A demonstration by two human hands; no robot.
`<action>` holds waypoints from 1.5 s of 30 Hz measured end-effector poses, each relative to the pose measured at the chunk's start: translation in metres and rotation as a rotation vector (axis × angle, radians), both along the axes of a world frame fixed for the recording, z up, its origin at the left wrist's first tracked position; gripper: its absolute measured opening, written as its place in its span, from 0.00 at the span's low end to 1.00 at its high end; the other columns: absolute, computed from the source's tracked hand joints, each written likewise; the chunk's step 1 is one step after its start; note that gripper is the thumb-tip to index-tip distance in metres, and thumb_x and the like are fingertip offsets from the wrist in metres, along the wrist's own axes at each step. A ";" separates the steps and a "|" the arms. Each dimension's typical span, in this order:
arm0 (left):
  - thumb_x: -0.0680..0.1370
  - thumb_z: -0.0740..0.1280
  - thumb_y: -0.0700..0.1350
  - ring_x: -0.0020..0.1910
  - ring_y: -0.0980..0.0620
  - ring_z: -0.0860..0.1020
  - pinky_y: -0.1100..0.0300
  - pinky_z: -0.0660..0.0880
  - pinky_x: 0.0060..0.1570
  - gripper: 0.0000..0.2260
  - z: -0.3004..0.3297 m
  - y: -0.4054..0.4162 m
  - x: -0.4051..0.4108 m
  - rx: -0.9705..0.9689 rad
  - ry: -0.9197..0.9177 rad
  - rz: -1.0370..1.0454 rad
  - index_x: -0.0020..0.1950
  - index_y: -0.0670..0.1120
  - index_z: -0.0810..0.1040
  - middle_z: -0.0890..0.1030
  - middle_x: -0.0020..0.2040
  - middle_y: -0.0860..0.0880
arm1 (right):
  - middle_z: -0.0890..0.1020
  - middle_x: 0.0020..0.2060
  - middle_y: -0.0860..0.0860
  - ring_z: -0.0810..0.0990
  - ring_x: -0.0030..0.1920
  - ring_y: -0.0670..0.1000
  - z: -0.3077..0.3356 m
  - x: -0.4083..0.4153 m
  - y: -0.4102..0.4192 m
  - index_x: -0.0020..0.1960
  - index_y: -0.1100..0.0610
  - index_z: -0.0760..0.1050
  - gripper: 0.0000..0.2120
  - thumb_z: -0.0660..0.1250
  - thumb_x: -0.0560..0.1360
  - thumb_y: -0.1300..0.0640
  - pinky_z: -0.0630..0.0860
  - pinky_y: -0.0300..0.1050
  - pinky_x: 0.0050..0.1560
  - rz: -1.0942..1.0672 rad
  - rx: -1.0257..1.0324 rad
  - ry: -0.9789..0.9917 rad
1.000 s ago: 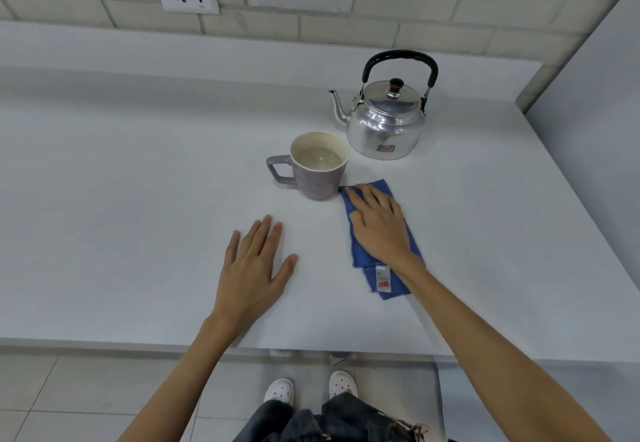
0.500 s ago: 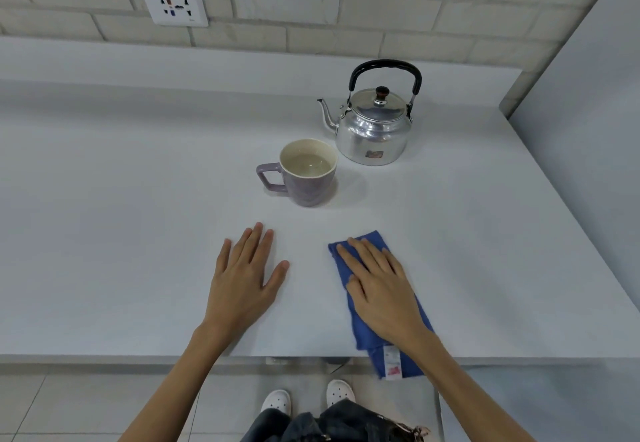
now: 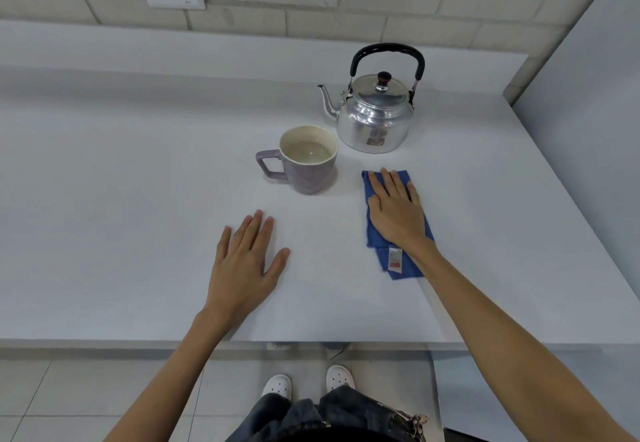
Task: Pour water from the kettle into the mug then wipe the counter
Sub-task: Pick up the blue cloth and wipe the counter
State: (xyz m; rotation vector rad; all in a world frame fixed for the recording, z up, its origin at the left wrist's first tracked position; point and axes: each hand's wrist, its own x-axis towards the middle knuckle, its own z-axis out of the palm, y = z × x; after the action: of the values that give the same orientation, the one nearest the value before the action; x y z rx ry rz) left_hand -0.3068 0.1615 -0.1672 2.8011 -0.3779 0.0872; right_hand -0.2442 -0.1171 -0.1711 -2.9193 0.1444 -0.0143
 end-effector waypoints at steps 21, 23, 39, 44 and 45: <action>0.80 0.57 0.57 0.77 0.49 0.56 0.49 0.49 0.76 0.27 0.001 0.006 -0.001 -0.081 -0.001 -0.038 0.75 0.46 0.62 0.60 0.77 0.46 | 0.53 0.76 0.45 0.49 0.76 0.46 0.008 -0.103 0.024 0.76 0.48 0.49 0.24 0.48 0.81 0.48 0.43 0.44 0.75 0.305 -0.056 -0.021; 0.80 0.57 0.57 0.77 0.48 0.56 0.49 0.49 0.76 0.27 0.002 0.008 0.000 -0.103 0.013 -0.051 0.75 0.46 0.62 0.60 0.77 0.46 | 0.56 0.76 0.48 0.51 0.76 0.48 0.005 -0.087 0.043 0.76 0.51 0.51 0.24 0.49 0.81 0.50 0.44 0.46 0.75 0.247 -0.079 -0.054; 0.80 0.62 0.42 0.68 0.49 0.67 0.64 0.61 0.65 0.20 0.010 0.041 -0.004 -0.340 0.079 -0.058 0.71 0.41 0.66 0.71 0.70 0.45 | 0.55 0.77 0.53 0.49 0.77 0.53 -0.005 -0.041 0.188 0.76 0.54 0.49 0.25 0.46 0.81 0.51 0.43 0.54 0.76 0.212 0.015 -0.097; 0.78 0.57 0.31 0.63 0.50 0.68 0.74 0.58 0.59 0.19 0.016 0.057 -0.015 -0.439 0.071 0.033 0.69 0.41 0.69 0.74 0.64 0.43 | 0.52 0.77 0.54 0.47 0.77 0.55 -0.005 -0.038 0.226 0.77 0.55 0.46 0.25 0.44 0.82 0.49 0.41 0.55 0.76 0.230 0.025 -0.074; 0.78 0.57 0.31 0.62 0.50 0.68 0.74 0.57 0.58 0.19 0.017 0.060 -0.018 -0.461 0.069 0.074 0.69 0.41 0.69 0.74 0.64 0.43 | 0.52 0.77 0.54 0.47 0.77 0.55 -0.005 -0.037 0.234 0.77 0.55 0.46 0.25 0.44 0.82 0.50 0.41 0.55 0.76 0.230 0.035 -0.070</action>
State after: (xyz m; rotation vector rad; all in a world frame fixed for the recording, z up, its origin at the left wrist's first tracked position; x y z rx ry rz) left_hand -0.3250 0.2213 -0.1498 2.3539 -0.2049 0.0816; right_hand -0.2814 0.1164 -0.1761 -2.8771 -0.1998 -0.0761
